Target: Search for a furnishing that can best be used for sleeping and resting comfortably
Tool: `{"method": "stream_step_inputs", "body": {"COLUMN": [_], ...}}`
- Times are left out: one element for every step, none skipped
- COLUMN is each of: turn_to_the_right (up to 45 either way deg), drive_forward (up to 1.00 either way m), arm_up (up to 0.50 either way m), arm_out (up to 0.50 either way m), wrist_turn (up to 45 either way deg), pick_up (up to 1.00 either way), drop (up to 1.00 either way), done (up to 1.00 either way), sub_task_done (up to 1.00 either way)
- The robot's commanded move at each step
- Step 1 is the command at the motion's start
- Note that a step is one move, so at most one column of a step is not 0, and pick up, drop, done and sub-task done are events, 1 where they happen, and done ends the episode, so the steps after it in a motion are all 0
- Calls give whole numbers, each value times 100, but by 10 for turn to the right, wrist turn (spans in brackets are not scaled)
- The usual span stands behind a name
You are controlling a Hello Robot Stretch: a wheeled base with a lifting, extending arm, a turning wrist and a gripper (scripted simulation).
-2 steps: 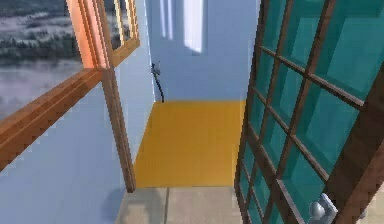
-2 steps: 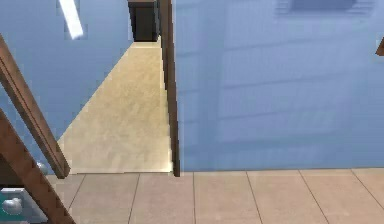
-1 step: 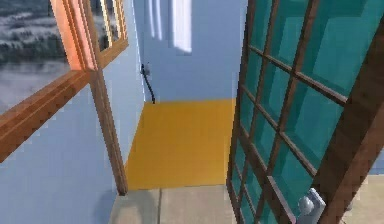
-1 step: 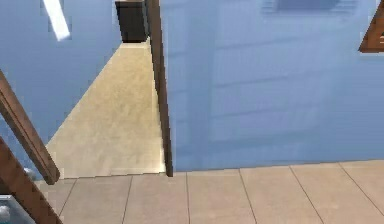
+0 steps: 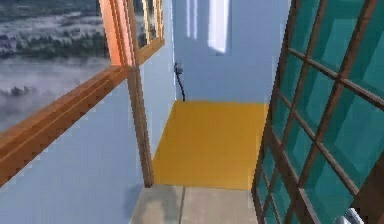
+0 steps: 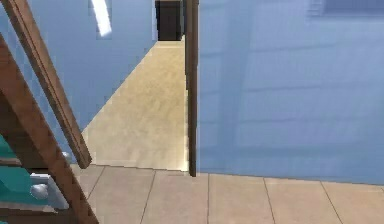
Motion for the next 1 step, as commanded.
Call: {"method": "stream_step_inputs", "body": {"turn_to_the_right": [0], "drive_forward": [25], "arm_up": [0], "arm_out": [0], "wrist_turn": [0], "pick_up": [0], "drop": [0], "done": [0], "sub_task_done": [0]}}
